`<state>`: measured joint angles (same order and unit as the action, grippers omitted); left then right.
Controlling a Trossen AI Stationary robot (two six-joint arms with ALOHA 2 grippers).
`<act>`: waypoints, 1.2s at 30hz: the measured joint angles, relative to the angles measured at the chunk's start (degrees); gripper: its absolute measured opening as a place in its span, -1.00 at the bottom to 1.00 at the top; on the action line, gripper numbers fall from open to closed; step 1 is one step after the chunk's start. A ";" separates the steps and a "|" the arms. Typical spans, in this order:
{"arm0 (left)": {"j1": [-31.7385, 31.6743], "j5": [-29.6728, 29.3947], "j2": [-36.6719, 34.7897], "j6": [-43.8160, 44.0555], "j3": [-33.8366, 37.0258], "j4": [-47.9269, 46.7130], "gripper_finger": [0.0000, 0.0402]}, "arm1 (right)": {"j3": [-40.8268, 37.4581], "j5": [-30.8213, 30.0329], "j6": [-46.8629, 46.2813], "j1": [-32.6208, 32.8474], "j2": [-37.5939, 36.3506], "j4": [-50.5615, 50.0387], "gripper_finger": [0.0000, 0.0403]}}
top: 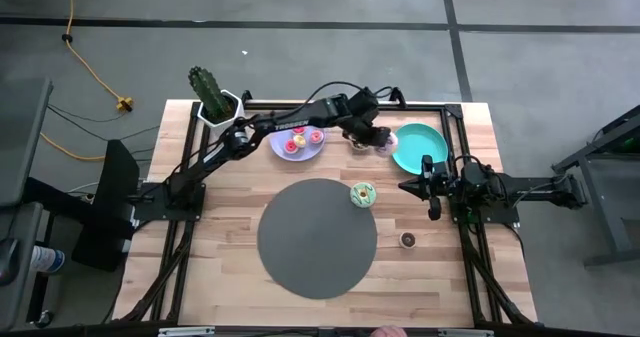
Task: Pick & Place donuts
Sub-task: Put the large purple doughnut on the blue plate
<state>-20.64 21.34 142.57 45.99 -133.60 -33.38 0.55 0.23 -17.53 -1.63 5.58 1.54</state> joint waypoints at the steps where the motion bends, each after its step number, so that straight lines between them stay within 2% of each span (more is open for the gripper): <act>1: 0.05 -0.49 0.41 1.17 -0.01 1.04 -0.59 | -0.01 0.00 0.00 -0.01 0.00 0.00 -1.00; 6: 0.43 -3.77 1.25 4.87 0.00 2.31 -0.59 | 0.00 -0.04 0.00 0.00 0.02 0.00 -1.00; 10: 0.43 -4.72 1.18 3.85 -0.02 2.90 -0.59 | 0.00 -0.04 0.01 -0.01 0.02 0.00 -1.00; 17: 0.45 3.21 0.96 -2.97 -1.40 2.11 -0.59 | -0.01 -0.04 0.00 -0.01 0.02 0.00 -1.00; 21: 0.95 4.86 -0.20 -8.15 -1.41 -4.25 -0.59 | 0.00 -0.02 -0.01 -0.01 0.04 0.00 -1.00; 23: 1.20 4.61 -1.42 -12.69 -1.36 -10.34 -0.59 | -0.02 -0.04 0.01 0.00 0.04 0.00 -1.00; 30: 1.95 -1.27 -5.76 -30.98 -1.38 -27.14 -0.59 | 0.00 -0.07 0.01 -0.02 0.03 0.04 -1.00; 36: 2.57 -6.85 -9.24 -39.89 -1.38 -36.61 -0.59 | -0.01 -0.04 -0.01 0.00 0.04 0.02 -1.00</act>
<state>-18.07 14.50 133.32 6.11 -134.98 -69.99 0.54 0.19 -17.54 -1.63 5.63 1.56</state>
